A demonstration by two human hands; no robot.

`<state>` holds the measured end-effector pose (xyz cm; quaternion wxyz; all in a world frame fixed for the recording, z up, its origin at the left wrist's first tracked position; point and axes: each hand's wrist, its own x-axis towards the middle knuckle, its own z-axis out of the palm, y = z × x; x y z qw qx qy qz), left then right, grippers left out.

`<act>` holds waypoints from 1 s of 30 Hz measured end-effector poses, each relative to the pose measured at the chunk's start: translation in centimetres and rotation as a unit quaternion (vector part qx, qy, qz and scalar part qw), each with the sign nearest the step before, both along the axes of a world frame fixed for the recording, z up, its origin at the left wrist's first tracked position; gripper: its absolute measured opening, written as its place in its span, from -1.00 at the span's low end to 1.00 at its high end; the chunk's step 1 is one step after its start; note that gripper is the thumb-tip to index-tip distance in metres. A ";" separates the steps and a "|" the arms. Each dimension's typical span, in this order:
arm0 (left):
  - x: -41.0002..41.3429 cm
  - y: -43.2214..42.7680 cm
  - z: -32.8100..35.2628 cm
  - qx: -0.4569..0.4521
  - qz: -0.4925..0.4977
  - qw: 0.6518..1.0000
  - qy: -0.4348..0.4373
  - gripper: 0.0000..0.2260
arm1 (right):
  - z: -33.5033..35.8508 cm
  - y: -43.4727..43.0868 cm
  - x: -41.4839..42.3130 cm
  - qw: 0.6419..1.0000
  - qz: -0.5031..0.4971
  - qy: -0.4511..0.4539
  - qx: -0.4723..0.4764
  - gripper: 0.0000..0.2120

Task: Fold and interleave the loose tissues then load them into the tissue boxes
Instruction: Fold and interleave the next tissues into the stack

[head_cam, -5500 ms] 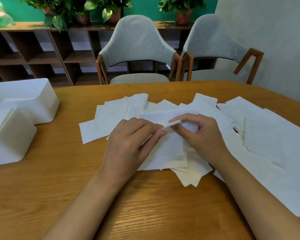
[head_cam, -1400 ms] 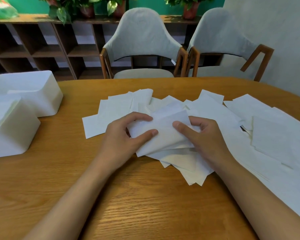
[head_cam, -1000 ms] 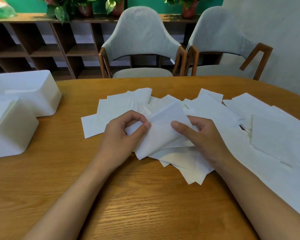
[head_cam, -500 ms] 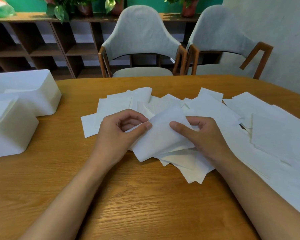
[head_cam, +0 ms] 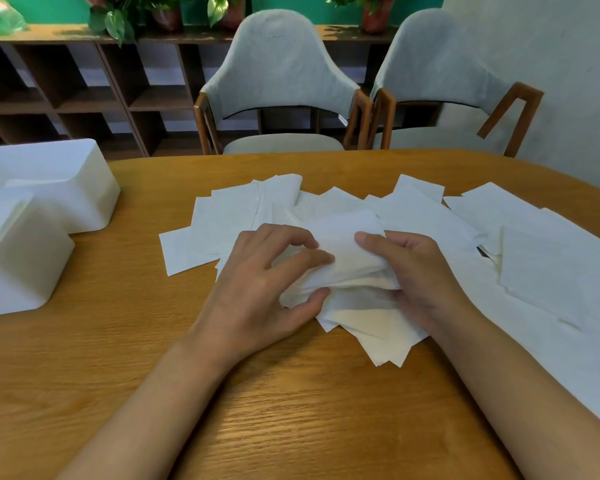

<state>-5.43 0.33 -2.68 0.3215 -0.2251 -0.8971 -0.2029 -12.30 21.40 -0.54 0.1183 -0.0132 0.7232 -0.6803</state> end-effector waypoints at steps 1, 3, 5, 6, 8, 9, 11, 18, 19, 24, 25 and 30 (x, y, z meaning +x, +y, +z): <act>0.0 -0.1 0.1 0.004 -0.001 1.000 -0.001 -0.71 | 0.0 0.0 0.0 1.000 -0.004 -0.008 -0.005 -0.84; 0.1 -0.1 0.2 0.010 -0.009 1.000 -0.008 -0.70 | 0.1 0.1 -0.1 1.000 -0.008 -0.021 -0.014 -0.82; 0.0 -0.1 0.2 0.020 -0.018 0.999 -0.020 -0.71 | 0.1 0.1 -0.1 0.999 -0.005 -0.028 -0.015 -0.82; 0.0 -0.1 0.2 0.028 -0.022 0.999 -0.024 -0.73 | 0.1 0.1 -0.1 1.000 -0.002 -0.029 -0.012 -0.83; 0.0 0.0 0.1 0.053 -0.029 0.998 -0.030 -0.79 | 0.0 0.2 -0.1 1.000 0.003 -0.026 -0.006 -0.83; 0.0 0.1 0.0 0.066 -0.029 0.997 -0.035 -0.81 | 0.0 0.2 -0.1 1.000 0.003 -0.022 -0.001 -0.83; 0.0 0.0 -0.1 0.081 -0.026 0.995 -0.043 -0.83 | -0.1 0.3 -0.2 1.000 0.008 -0.011 0.013 -0.83; 0.4 0.2 0.8 0.147 0.000 0.988 -0.042 -0.79 | 0.8 0.2 0.3 0.992 -0.014 0.068 0.101 -0.72; 0.6 0.4 1.2 0.196 0.001 0.979 -0.058 -0.79 | 0.9 0.2 0.2 0.991 -0.035 0.073 0.104 -0.66; 0.6 0.2 2.7 0.423 -0.048 0.885 -0.189 -0.80 | 0.9 0.9 -0.2 0.983 0.015 0.158 0.089 -0.29; 0.5 0.1 2.7 0.438 -0.052 0.872 -0.211 -0.81 | 0.7 1.0 -0.2 0.979 0.053 0.179 0.082 -0.24; 0.1 -0.4 2.4 0.472 -0.043 0.838 -0.272 -0.84 | 0.1 0.4 0.5 0.963 0.118 0.230 0.079 -0.55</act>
